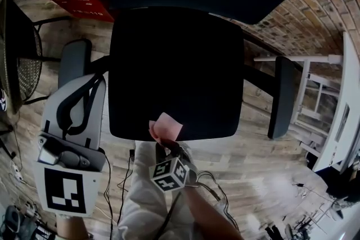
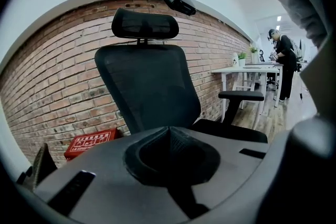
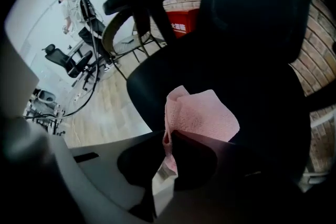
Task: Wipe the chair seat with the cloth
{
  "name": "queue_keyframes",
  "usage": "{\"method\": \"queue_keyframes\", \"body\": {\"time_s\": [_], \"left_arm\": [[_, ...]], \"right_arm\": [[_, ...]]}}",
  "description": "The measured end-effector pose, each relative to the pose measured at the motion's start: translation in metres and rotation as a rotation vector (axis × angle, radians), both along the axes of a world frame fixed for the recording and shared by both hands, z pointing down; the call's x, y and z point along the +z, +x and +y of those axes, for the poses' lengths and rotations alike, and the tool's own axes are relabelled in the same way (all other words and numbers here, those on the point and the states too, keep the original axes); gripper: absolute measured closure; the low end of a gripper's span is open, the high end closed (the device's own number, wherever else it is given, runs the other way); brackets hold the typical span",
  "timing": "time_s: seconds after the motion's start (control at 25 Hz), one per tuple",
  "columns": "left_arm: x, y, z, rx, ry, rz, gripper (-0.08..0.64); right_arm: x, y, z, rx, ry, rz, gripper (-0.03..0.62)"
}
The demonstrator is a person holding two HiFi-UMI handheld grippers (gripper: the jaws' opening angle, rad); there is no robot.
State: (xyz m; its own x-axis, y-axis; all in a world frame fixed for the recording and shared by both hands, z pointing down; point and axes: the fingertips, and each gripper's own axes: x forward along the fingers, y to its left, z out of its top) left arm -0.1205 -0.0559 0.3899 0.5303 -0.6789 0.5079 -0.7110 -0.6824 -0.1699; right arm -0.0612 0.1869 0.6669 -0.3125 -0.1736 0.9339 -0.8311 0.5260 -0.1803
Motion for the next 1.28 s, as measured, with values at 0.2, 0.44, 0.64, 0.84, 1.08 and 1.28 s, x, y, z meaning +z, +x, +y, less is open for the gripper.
{"method": "queue_keyframes", "body": {"time_s": [0.2, 0.44, 0.64, 0.84, 1.08, 1.28], "left_arm": [[0.001, -0.015, 0.000, -0.023, -0.002, -0.003, 0.541], [0.001, -0.033, -0.001, -0.067, 0.000, 0.007, 0.541], [-0.001, -0.044, -0.001, -0.085, 0.011, -0.001, 0.541], [-0.019, -0.036, 0.006, -0.104, 0.014, 0.026, 0.541], [-0.076, -0.008, 0.011, -0.067, 0.053, 0.037, 0.541], [-0.140, 0.019, 0.009, 0.023, 0.121, 0.005, 0.541]], "right_arm": [[-0.007, -0.063, -0.008, -0.162, 0.038, -0.079, 0.538], [-0.016, -0.118, -0.019, -0.293, 0.071, -0.158, 0.538], [-0.016, -0.115, -0.028, -0.255, 0.061, -0.196, 0.538], [-0.039, -0.076, -0.036, -0.144, 0.074, -0.201, 0.539], [-0.109, -0.004, -0.077, -0.071, 0.191, -0.178, 0.538], [-0.204, 0.065, -0.128, 0.089, 0.306, -0.199, 0.538]]}}
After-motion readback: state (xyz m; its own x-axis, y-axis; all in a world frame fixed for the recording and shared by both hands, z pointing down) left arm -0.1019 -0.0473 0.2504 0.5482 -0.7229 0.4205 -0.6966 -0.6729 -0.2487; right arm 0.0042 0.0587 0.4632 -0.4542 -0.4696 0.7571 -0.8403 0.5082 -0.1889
